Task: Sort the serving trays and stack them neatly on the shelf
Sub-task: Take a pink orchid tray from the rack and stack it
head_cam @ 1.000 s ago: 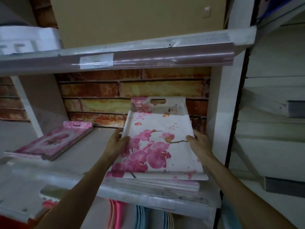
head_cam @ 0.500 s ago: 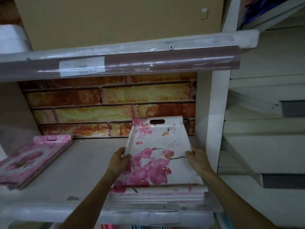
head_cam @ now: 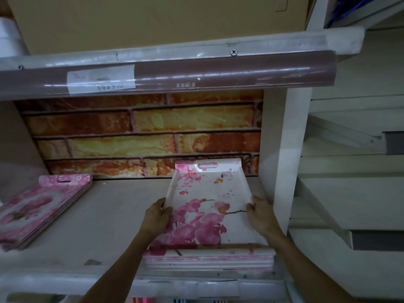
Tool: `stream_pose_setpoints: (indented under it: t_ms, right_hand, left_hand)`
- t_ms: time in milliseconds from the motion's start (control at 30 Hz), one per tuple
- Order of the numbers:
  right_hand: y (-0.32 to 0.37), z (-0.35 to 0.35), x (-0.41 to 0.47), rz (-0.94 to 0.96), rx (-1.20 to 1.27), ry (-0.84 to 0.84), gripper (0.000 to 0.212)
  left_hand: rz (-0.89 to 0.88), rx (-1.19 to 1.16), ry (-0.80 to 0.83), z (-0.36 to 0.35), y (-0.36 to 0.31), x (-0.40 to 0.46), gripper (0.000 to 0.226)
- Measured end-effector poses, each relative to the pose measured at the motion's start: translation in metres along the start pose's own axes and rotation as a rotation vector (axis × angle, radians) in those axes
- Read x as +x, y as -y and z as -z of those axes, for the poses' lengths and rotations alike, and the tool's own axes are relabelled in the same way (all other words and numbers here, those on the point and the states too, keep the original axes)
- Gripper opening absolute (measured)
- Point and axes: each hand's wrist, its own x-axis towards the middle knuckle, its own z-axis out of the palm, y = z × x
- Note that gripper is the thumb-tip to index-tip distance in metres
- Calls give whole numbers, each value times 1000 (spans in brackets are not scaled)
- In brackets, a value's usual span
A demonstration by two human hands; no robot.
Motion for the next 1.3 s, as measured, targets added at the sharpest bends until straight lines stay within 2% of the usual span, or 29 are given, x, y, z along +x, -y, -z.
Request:
stream_pose_setpoints:
  t_ms: [100,267,433,533,667,800,967,1033,1300]
  right_hand:
    - [1,-2,1,-14,-13,-3,23]
    - [-5,-6,4,-35,33,-18,22]
    - [-13,-11,9,-35,35,-15,20]
    - [-16,-10,13,-33,48,10,19]
    - [-2,1,15,-42,-34,71,28]
    - [41,15,2,127,-48,-24,39]
    - [105,9,-36,360,140,-7,17]
    - [124,-6,-52,406,221,18,11]
    - [191,-98,-108,478,365,65,12]
  left_hand:
    - [-6,35,-10,-1,0,-1,34]
    - [2,44,-24,-1,-4,-5,32]
    - [-41,224,77,6,-5,-5,35]
    - [-17,170,83,17,-1,-14,32]
    - [-64,94,5,40,7,-34,24]
    - [-149,-124,-80,73,2,-59,17]
    - [-266,-301,-187,119,1,-98,21]
    - [-278,-337,-216,136,10,-113,21]
    - [-238,-319,-266,213,84,-164,21]
